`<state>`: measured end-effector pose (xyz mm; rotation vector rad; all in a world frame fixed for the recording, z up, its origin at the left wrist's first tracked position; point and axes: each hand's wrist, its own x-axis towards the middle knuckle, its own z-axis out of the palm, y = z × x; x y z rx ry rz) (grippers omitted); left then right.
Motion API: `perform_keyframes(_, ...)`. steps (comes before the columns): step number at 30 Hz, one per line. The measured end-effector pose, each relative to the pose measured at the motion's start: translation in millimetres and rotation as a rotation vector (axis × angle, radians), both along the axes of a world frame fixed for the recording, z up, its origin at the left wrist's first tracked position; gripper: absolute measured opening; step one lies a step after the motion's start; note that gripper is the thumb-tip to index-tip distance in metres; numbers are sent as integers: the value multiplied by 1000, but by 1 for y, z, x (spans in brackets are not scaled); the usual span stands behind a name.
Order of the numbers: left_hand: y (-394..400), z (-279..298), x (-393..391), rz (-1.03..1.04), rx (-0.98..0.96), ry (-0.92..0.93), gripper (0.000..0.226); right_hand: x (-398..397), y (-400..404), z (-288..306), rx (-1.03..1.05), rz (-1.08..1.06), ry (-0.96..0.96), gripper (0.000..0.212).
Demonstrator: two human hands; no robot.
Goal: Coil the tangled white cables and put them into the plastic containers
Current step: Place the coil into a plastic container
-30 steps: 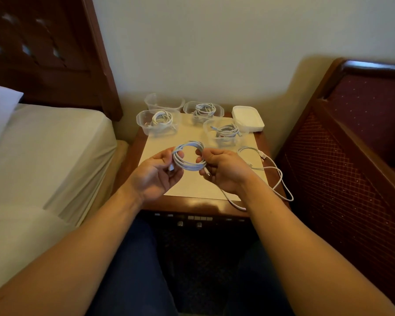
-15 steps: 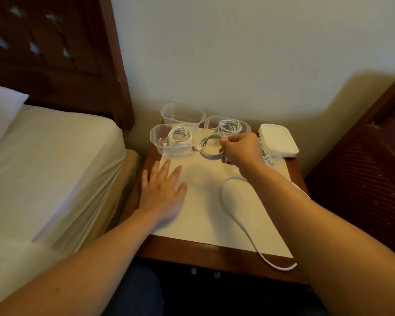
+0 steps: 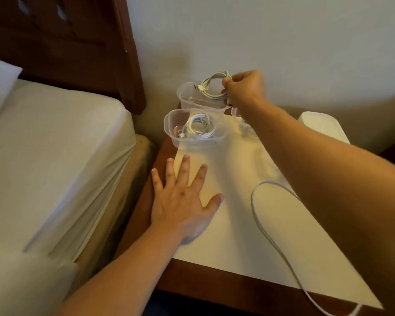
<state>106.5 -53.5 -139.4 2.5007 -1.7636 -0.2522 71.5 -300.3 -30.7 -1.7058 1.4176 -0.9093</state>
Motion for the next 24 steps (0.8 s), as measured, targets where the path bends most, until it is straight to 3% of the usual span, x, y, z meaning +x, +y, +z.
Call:
perform_keyframes(17, 3, 0, 1, -13, -49, 13, 84, 51, -27, -22, -59, 100, 363, 34)
perform_keyframes(21, 2, -1, 2, -12, -58, 3, 85, 54, -34, -24, -100, 105, 428, 27)
perform_keyframes(24, 3, -1, 2, -13, -52, -4, 85, 55, -38, -27, -129, 137, 518, 39)
